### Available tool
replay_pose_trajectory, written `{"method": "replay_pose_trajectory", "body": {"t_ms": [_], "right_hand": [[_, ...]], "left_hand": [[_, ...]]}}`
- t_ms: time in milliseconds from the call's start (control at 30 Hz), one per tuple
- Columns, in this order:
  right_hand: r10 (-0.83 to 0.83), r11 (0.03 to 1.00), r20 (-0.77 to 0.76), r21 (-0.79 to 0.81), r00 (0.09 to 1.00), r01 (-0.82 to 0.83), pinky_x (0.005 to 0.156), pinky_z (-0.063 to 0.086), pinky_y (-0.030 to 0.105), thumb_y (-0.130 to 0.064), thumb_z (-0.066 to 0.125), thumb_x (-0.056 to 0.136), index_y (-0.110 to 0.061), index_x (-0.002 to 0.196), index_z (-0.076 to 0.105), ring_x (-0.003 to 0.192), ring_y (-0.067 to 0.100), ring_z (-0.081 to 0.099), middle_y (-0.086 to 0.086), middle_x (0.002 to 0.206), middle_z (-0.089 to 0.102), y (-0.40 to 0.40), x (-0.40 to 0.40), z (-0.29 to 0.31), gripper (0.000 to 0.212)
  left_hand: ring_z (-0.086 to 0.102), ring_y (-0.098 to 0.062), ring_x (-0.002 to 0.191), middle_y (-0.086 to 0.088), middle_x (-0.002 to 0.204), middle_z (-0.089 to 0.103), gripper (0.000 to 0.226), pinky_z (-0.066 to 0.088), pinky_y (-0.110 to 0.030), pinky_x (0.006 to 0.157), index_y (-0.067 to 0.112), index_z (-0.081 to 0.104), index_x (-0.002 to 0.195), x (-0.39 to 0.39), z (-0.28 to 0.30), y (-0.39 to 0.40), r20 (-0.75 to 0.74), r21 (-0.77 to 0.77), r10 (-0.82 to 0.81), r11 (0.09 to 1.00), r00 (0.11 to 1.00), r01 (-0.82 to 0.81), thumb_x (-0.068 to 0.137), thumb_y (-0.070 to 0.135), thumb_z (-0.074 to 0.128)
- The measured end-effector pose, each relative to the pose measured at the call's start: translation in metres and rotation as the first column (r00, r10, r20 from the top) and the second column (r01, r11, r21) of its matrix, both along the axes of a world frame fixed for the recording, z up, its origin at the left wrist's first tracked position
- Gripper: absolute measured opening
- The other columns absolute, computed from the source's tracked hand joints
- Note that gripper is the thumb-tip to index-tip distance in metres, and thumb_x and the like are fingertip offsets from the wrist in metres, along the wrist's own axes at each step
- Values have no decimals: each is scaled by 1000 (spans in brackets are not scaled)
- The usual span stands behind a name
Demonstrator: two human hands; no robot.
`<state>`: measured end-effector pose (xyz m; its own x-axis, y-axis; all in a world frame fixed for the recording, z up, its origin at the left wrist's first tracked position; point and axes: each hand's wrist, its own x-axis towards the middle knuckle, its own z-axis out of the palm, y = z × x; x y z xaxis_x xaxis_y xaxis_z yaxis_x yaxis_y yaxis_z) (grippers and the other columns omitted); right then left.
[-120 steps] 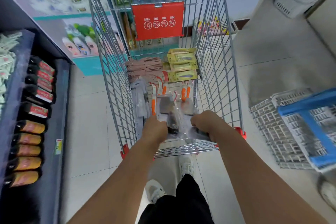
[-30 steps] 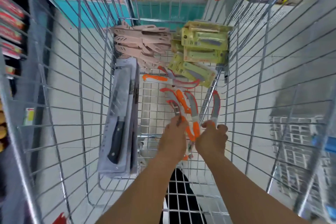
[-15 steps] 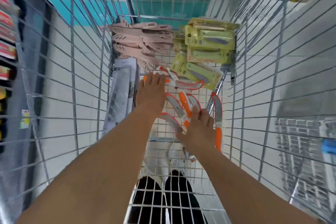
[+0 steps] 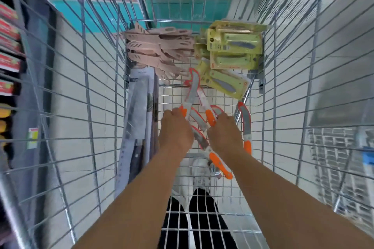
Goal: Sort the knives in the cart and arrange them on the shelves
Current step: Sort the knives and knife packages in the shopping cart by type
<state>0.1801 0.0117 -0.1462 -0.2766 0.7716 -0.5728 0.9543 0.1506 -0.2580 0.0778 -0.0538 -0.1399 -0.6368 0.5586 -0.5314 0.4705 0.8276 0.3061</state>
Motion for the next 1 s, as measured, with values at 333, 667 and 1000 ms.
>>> {"method": "replay_pose_trajectory", "body": {"t_ms": [333, 667, 1000], "right_hand": [[-114, 991, 245, 96, 963, 93, 98, 33, 37, -29, 50, 91, -4, 129, 38, 118, 34, 40, 17, 127, 45, -22, 57, 8, 47], [66, 997, 3, 30, 998, -66, 101, 31, 44, -22, 50, 87, -31, 149, 5, 133, 34, 27, -5, 157, -11, -19, 65, -1, 77], [-116, 993, 62, 39, 991, 114, 117, 15, 43, -31, 42, 97, -21, 151, 3, 143, 30, 10, 4, 158, 3, -42, 74, 10, 68]], "left_hand": [[54, -32, 106, -15, 118, 50, 30, 47, -36, 83, 4, 45, 117, 88, 7, -24, 417, -73, 328, 942, 848, -328, 91, 15, 52], [48, -31, 110, -13, 133, 29, 78, 45, -36, 87, 15, 7, 150, 109, -6, -26, 270, 59, -55, 997, 961, 40, 88, 9, 54], [20, -30, 137, -8, 157, 8, 71, 20, -33, 113, 12, 6, 150, 106, -8, -26, 234, 78, -225, 974, 946, 212, 94, 14, 49]]}}
